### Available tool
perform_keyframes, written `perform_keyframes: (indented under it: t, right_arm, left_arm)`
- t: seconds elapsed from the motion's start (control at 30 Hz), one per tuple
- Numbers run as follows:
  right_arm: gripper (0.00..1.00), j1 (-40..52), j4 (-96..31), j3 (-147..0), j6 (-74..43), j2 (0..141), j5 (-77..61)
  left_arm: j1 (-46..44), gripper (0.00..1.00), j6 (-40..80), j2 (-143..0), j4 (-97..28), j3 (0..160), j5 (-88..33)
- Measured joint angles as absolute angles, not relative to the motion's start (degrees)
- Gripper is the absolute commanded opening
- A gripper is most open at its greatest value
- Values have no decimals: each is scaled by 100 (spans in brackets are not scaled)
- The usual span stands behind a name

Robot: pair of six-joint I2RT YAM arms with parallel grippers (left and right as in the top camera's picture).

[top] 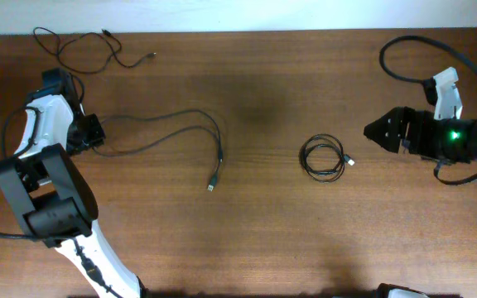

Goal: Untangle cables

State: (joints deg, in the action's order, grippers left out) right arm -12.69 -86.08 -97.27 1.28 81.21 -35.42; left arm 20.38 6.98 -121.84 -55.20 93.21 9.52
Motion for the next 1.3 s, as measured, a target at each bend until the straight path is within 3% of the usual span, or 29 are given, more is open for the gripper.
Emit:
perform_keyframes:
  t: [0.03,0.13,0.37,0.57,0.93,1.3]
  right_arm:
    - [99,-1269,-8611,-9727,128,8154,-3544]
    - [98,-1269,-8637,-9727,130,8246,-3542]
    - [99,-1269,-8670,-9727,128,8300,-3544]
    - [99,-1269,-8670,-9727,130,8313,-3542]
    - [99,-1269,-8674,-9727,132,8322,-3542]
    - [98,-1269,-8718,-9727,128,8322,-3542]
  left_arm:
    - [2034,22,690,-12184,-5516,9321,932]
    - [2034,0,666,-12184,-5474,9321,913]
    - [2034,0,661,-12199,-5502,9441,869]
    - [2034,0,405,-12276,-5384,10648,598]
    - [2038,0,-996,-12283,-3402,11229,622]
    - [2624,0,-1291,-12499,-1828,11236,777]
